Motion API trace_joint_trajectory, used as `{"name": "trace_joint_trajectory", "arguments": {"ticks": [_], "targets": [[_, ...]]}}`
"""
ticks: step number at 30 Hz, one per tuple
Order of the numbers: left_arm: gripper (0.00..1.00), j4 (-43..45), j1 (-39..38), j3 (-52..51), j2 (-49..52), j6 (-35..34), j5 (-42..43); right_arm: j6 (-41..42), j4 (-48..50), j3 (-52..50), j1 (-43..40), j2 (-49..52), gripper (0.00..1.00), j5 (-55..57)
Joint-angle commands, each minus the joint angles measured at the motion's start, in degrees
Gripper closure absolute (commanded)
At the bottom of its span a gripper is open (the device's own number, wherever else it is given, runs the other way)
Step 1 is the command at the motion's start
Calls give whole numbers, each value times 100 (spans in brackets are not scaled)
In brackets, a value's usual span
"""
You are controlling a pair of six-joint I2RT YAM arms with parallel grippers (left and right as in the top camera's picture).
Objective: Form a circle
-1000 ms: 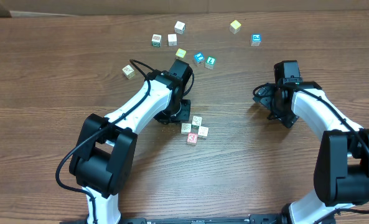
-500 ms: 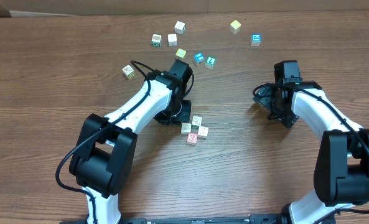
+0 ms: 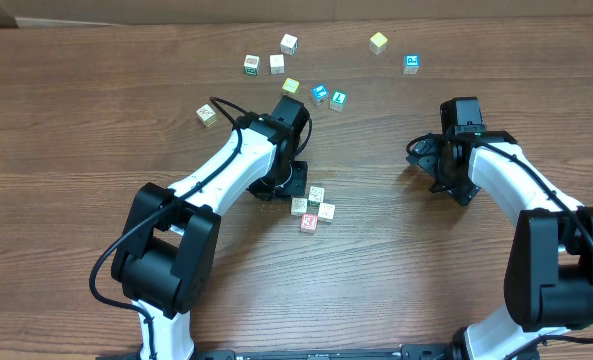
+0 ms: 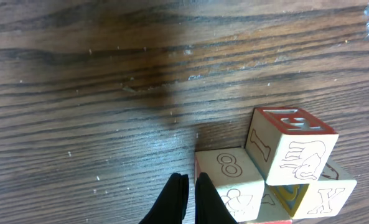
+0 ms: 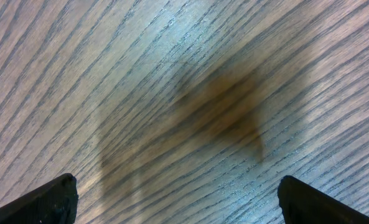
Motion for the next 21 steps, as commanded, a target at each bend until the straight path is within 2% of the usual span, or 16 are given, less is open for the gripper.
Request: {"name": "trace_joint_trajectory", "arguments": {"ticks": [1, 21], "targets": [[96, 44, -44, -55, 57, 133, 68, -4, 20, -33, -42, 17, 0, 81], [96, 85, -37, -55, 57, 236, 57, -4, 20, -33, -42, 17, 0, 81]]}}
